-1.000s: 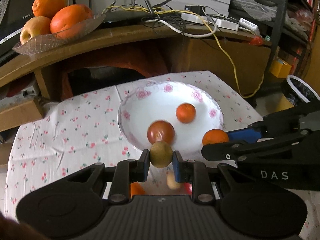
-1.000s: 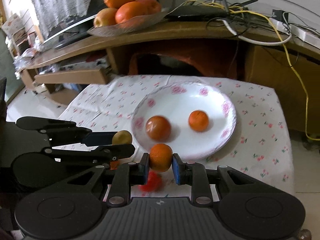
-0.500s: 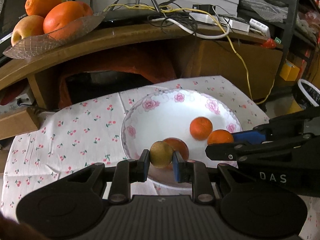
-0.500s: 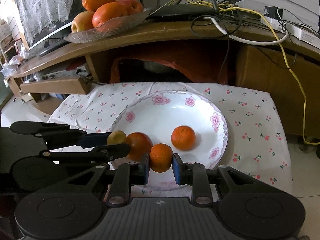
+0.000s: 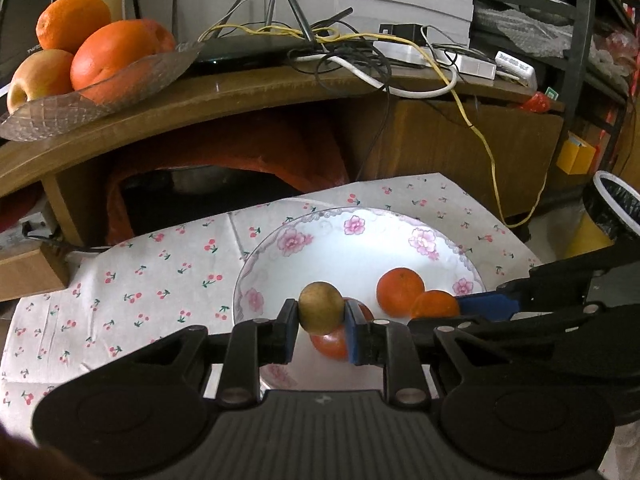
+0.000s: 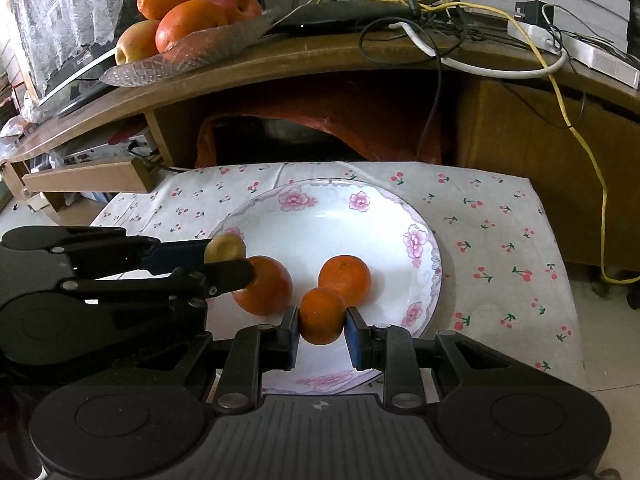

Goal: Organize fruits
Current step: 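Carry the kiwi and orange in both tools over the white bowl, then open both tools to release the kiwi and orange into the bowl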

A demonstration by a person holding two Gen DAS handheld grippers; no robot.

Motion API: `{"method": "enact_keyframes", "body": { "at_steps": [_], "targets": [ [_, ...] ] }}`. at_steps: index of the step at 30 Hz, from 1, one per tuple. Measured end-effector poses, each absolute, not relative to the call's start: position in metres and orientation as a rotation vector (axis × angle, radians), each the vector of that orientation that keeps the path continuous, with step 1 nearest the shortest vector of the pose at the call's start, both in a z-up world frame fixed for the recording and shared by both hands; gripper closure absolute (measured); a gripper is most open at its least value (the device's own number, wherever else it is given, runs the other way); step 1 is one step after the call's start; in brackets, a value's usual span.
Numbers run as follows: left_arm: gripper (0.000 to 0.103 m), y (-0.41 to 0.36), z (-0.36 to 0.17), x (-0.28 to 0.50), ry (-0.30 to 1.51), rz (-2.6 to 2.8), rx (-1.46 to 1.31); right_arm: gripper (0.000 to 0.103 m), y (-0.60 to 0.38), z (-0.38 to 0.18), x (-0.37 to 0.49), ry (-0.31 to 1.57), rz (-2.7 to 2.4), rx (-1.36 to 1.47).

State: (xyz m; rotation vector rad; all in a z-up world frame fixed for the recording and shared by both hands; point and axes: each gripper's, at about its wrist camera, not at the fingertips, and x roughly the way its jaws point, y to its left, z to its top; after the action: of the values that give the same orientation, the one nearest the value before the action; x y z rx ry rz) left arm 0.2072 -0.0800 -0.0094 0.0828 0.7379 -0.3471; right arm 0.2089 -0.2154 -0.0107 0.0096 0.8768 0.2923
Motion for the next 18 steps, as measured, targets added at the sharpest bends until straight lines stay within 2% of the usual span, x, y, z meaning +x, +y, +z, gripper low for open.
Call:
{"method": "enact_keyframes", "body": {
  "at_steps": [18],
  "targets": [
    [0.072,-0.0822,-0.0098,0.2102,0.724,-0.346,0.084,0.075,-0.2170,-0.0189,0.2128,0.887,0.264,-0.004]
  ]
}}
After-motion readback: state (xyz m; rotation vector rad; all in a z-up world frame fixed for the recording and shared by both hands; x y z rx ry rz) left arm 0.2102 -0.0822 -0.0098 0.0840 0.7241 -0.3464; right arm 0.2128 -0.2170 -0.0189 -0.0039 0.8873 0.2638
